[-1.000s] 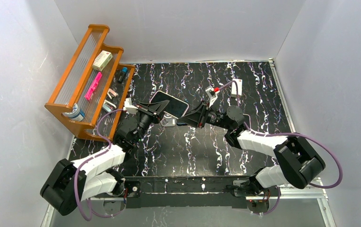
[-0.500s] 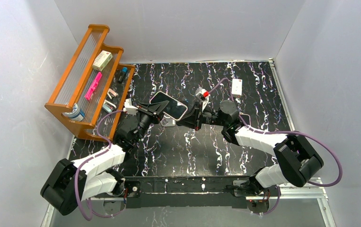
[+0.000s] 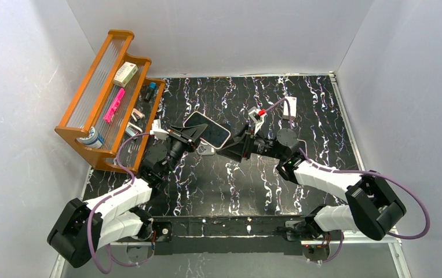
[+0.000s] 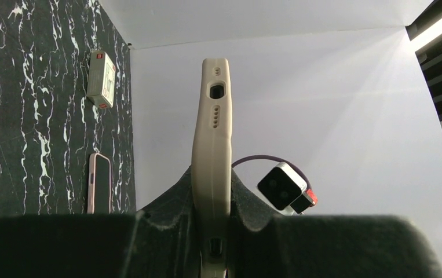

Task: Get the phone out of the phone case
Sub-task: Pick up the phone at the center of the board, then remove the phone case from the phone.

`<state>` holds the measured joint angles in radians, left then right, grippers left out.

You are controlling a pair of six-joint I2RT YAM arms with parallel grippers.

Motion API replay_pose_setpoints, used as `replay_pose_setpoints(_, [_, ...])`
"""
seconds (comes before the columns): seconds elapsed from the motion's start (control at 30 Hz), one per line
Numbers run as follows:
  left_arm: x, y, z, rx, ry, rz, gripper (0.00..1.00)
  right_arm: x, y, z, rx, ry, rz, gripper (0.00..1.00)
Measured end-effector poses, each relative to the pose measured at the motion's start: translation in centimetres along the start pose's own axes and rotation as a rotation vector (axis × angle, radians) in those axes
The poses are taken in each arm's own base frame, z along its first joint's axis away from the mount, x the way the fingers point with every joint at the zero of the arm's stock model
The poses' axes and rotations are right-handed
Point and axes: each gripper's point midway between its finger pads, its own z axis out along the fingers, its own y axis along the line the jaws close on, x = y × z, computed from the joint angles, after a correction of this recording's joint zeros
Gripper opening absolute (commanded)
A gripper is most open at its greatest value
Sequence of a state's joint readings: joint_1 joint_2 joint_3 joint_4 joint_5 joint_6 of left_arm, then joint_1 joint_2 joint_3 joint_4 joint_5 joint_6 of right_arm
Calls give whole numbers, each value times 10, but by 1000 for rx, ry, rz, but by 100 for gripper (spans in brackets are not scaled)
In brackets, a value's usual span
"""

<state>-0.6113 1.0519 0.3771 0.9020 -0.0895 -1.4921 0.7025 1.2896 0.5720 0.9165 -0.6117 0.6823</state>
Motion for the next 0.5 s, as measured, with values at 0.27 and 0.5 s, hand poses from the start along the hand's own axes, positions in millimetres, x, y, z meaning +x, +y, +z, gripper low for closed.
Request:
replay_pose_setpoints(0.27, [-1, -4, 1, 13, -3, 6, 0, -10, 0, 3, 20, -55, 134, 55])
replay_pose_setpoints(0.5, [-4, -4, 1, 12, -17, 19, 0, -11, -9, 8, 43, -85, 209, 43])
